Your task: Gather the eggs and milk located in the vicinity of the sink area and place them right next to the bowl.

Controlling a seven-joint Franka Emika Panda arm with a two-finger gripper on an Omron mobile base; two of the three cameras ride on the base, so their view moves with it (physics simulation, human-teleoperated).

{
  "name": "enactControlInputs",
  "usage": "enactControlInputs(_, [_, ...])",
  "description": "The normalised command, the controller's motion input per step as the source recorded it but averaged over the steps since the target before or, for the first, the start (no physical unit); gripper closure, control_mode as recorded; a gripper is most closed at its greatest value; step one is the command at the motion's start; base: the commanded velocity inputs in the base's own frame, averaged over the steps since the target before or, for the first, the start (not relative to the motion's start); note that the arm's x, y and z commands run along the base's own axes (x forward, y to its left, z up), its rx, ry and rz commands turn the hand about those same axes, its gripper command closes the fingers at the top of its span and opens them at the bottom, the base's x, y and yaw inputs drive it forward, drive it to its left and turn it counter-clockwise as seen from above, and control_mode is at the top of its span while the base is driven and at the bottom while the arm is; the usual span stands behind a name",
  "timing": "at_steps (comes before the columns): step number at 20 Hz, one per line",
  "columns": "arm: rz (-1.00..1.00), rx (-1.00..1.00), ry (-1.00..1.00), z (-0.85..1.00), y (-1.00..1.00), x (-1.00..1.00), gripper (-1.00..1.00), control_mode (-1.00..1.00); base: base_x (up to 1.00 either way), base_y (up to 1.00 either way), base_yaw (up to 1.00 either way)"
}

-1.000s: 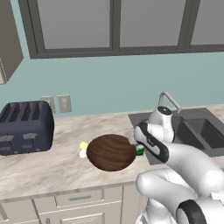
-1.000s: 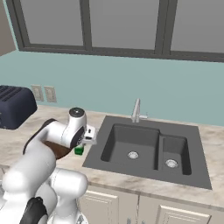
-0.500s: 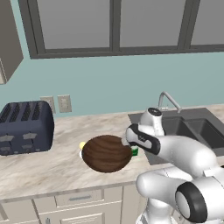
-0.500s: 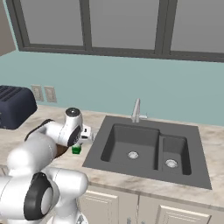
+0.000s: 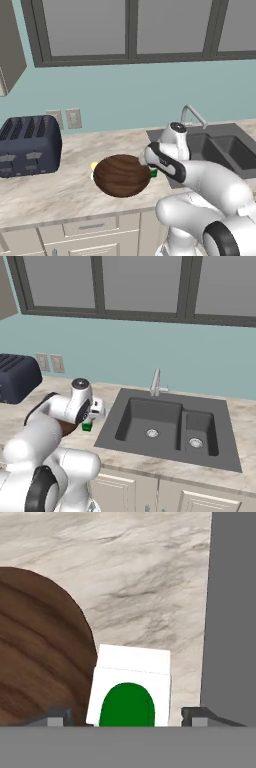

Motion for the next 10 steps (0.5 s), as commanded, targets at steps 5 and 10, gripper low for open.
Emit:
enactControlInputs(5, [0.00, 0.00, -0.19, 0.06, 0.00, -0.29, -1.00, -1.00, 0.00, 0.00, 0.00])
enactControlInputs(10, [0.00, 0.00, -0.19, 0.40, 0.00, -0.12, -1.00, -1.00, 0.00, 0.00, 0.00])
